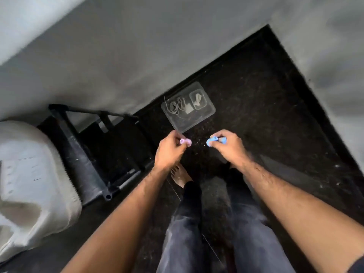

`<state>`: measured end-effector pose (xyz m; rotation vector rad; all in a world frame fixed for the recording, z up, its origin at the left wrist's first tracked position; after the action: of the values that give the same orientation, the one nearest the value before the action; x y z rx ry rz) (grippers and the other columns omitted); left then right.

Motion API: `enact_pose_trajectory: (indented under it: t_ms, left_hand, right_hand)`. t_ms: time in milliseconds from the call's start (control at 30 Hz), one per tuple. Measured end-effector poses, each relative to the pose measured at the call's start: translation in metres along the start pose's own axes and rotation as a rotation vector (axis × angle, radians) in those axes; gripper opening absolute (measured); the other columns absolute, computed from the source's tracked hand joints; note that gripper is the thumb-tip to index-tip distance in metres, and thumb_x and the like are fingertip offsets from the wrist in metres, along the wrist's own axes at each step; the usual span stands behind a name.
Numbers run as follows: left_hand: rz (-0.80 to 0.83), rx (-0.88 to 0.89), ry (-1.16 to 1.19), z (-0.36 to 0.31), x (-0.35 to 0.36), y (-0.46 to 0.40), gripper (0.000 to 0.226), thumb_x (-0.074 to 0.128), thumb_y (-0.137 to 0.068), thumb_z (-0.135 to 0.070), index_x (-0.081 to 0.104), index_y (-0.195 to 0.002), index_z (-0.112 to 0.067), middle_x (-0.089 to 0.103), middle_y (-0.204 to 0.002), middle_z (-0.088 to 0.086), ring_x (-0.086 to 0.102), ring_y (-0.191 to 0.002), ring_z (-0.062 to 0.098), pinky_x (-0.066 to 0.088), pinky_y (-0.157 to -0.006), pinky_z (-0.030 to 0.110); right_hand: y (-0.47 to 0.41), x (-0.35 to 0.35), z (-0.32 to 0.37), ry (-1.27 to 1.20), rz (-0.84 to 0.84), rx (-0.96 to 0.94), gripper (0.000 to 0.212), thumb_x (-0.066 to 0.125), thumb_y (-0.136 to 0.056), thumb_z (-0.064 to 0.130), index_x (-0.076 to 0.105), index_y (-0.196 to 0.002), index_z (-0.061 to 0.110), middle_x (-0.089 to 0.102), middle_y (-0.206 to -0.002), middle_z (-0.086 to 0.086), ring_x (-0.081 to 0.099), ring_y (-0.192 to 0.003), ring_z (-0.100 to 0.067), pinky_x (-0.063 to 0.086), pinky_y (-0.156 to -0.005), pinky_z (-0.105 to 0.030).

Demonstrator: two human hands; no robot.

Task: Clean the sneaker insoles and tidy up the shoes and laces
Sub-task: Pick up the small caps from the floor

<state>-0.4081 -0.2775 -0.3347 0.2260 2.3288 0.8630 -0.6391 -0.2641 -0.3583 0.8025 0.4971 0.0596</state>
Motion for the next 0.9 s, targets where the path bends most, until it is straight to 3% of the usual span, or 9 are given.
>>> enact_pose_trajectory:
  t_ms: [100, 233, 300, 367, 433, 567, 667, 800, 900]
  left_hand:
    - [-0.027, -0.049, -0.06, 0.039, 0.041, -0.069, 0.022, 0.072, -0.083, -0.045, 0.065, -0.091, -0.026, 0.069, -0.085, -0.01, 0.067, -0.086, 0.015, 0.054, -0.075, 0.033]
    - [-0.042, -0.092, -0.121, 0.091, 0.092, -0.146, 0.017, 0.072, -0.086, -0.035, 0.062, -0.096, -0.026, 0.066, -0.09, -0.006, 0.067, -0.099, 0.02, 0.05, -0.08, 0.031]
    - [-0.051, -0.083, -0.194, 0.11, 0.115, -0.181, 0.022, 0.07, -0.087, -0.037, 0.06, -0.098, -0.021, 0.071, -0.098, 0.002, 0.067, -0.103, 0.024, 0.052, -0.082, 0.034]
    - [-0.073, -0.081, -0.27, 0.127, 0.134, -0.209, 0.032, 0.067, -0.086, -0.042, 0.06, -0.107, -0.019, 0.072, -0.109, 0.01, 0.067, -0.108, 0.032, 0.054, -0.087, 0.041]
    - [-0.13, -0.067, -0.313, 0.139, 0.144, -0.229, 0.028, 0.063, -0.087, -0.04, 0.061, -0.107, -0.02, 0.071, -0.113, 0.012, 0.065, -0.11, 0.034, 0.052, -0.089, 0.041]
    - [-0.263, 0.021, -0.476, 0.146, 0.15, -0.253, 0.021, 0.055, -0.09, -0.038, 0.062, -0.102, -0.023, 0.073, -0.109, 0.005, 0.065, -0.108, 0.032, 0.042, -0.093, 0.041]
    - [-0.323, 0.065, -0.617, 0.155, 0.148, -0.27, 0.025, 0.053, -0.088, -0.04, 0.065, -0.104, -0.024, 0.075, -0.105, 0.001, 0.068, -0.104, 0.029, 0.042, -0.091, 0.041]
    - [-0.305, 0.08, -0.668, 0.168, 0.149, -0.289, 0.027, 0.056, -0.087, -0.048, 0.065, -0.103, -0.028, 0.076, -0.1, -0.001, 0.07, -0.102, 0.025, 0.046, -0.09, 0.043]
    - [-0.288, 0.103, -0.736, 0.169, 0.155, -0.292, 0.025, 0.06, -0.089, -0.046, 0.066, -0.103, -0.027, 0.077, -0.098, 0.002, 0.069, -0.102, 0.029, 0.042, -0.089, 0.042]
  right_hand:
    - [-0.075, 0.033, -0.045, 0.01, 0.01, -0.009, 0.019, 0.082, -0.081, 0.03, 0.072, -0.092, 0.017, 0.073, -0.085, 0.001, 0.065, -0.078, -0.013, 0.043, -0.063, -0.02]
    - [-0.162, 0.073, -0.085, 0.079, 0.044, -0.065, 0.012, 0.073, -0.087, 0.026, 0.071, -0.095, 0.017, 0.071, -0.09, 0.002, 0.063, -0.081, -0.011, 0.048, -0.073, -0.027]
    - [-0.197, 0.086, -0.094, 0.103, 0.042, -0.118, 0.002, 0.07, -0.086, 0.019, 0.068, -0.085, 0.019, 0.071, -0.086, 0.003, 0.064, -0.084, -0.011, 0.046, -0.073, -0.026]
    - [-0.226, 0.101, -0.097, 0.151, 0.058, -0.179, 0.017, 0.069, -0.084, 0.015, 0.06, -0.07, 0.019, 0.063, -0.07, 0.01, 0.059, -0.072, -0.009, 0.044, -0.066, -0.024]
    - [-0.251, 0.117, -0.098, 0.213, 0.083, -0.209, 0.009, 0.068, -0.083, 0.022, 0.066, -0.079, 0.015, 0.065, -0.074, 0.005, 0.062, -0.074, -0.014, 0.045, -0.068, -0.025]
    - [-0.284, 0.147, -0.087, 0.322, 0.121, -0.318, 0.021, 0.059, -0.073, 0.038, 0.067, -0.087, 0.023, 0.065, -0.085, 0.007, 0.066, -0.087, -0.019, 0.054, -0.077, -0.035]
    - [-0.298, 0.167, -0.077, 0.432, 0.138, -0.39, 0.016, 0.068, -0.084, 0.034, 0.069, -0.093, 0.021, 0.065, -0.09, 0.007, 0.062, -0.086, -0.012, 0.048, -0.071, -0.028]
    - [-0.305, 0.185, -0.067, 0.559, 0.122, -0.463, 0.019, 0.07, -0.084, 0.028, 0.069, -0.099, 0.015, 0.07, -0.104, -0.003, 0.066, -0.099, -0.021, 0.054, -0.085, -0.038]
    - [-0.308, 0.191, -0.064, 0.649, 0.102, -0.491, 0.024, 0.072, -0.085, 0.028, 0.068, -0.104, 0.014, 0.069, -0.108, -0.006, 0.064, -0.105, -0.023, 0.052, -0.088, -0.036]
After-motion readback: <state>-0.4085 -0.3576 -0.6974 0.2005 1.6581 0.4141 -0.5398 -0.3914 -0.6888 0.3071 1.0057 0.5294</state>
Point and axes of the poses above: each hand's wrist, its own y-axis away from the middle knuckle, its own x-axis out of the palm, z = x × y, the point moved 10 cm from there along -y, towards the middle knuckle
